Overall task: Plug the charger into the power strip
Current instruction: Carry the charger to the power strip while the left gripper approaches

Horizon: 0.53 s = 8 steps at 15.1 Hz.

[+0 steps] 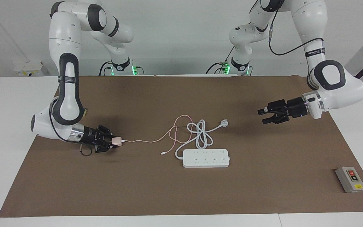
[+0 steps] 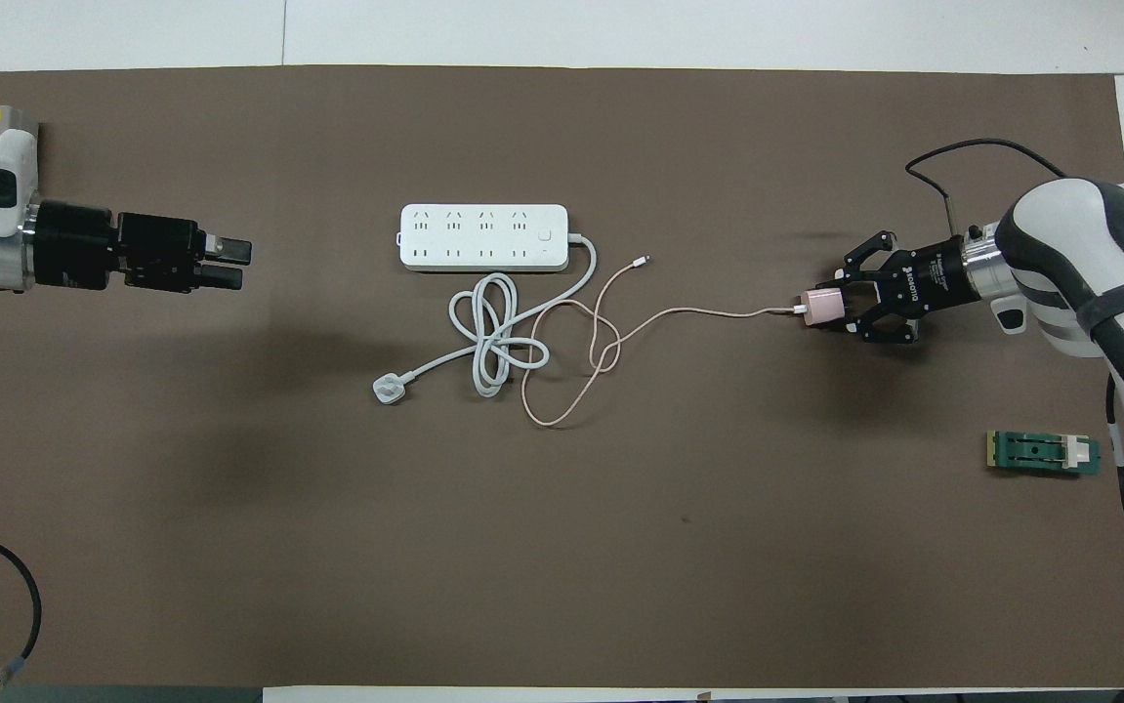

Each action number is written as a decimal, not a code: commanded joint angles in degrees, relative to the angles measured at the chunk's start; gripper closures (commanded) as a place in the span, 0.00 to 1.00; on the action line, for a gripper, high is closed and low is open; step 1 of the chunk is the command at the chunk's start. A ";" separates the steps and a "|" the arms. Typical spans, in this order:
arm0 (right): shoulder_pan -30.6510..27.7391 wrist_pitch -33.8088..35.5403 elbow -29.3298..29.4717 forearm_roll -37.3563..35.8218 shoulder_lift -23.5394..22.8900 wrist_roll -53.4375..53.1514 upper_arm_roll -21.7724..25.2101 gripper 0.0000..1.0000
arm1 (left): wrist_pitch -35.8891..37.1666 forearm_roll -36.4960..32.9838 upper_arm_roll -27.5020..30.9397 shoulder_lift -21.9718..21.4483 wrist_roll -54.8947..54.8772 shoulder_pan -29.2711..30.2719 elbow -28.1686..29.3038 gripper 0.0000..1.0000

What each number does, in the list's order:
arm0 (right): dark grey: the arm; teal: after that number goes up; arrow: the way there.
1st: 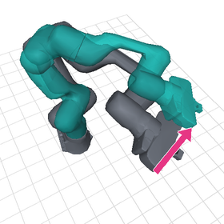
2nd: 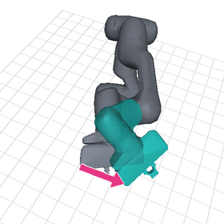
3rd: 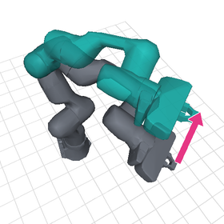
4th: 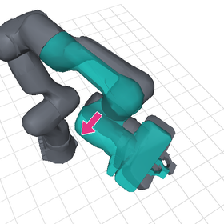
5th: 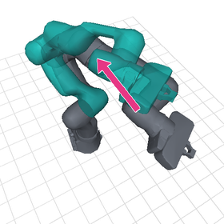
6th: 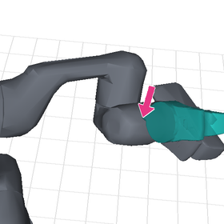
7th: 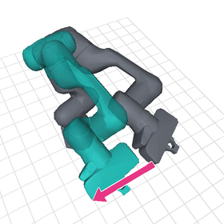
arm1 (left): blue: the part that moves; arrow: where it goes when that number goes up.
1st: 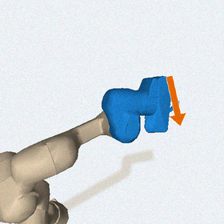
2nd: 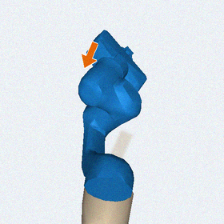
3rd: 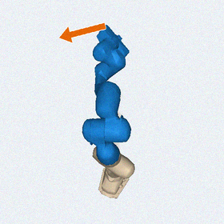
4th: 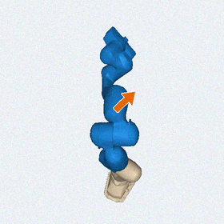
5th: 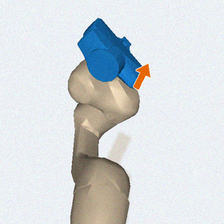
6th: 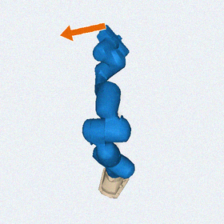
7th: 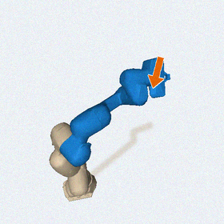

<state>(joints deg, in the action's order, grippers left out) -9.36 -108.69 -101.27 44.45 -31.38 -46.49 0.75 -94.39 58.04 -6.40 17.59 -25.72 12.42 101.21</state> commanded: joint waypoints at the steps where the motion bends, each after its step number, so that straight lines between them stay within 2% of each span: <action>1: 0.65 -1.08 -0.86 1.43 0.26 1.58 -0.31 1.00 | 0.96 5.92 0.07 -0.45 -1.35 0.93 4.07 0.00; 4: 3.64 0.84 3.08 1.34 1.40 -4.11 -0.57 1.00 | 1.05 13.75 -0.11 -0.01 -1.35 -0.03 7.51 0.00; 8: 7.77 1.73 6.86 2.65 3.43 -11.22 -2.06 1.00 | 1.40 17.55 -0.19 1.65 -1.35 -1.35 7.16 0.00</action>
<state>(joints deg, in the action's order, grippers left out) -2.47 -107.95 -95.90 45.12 -29.25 -53.94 -0.22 -93.81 73.35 -7.24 18.60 -26.12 11.94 107.78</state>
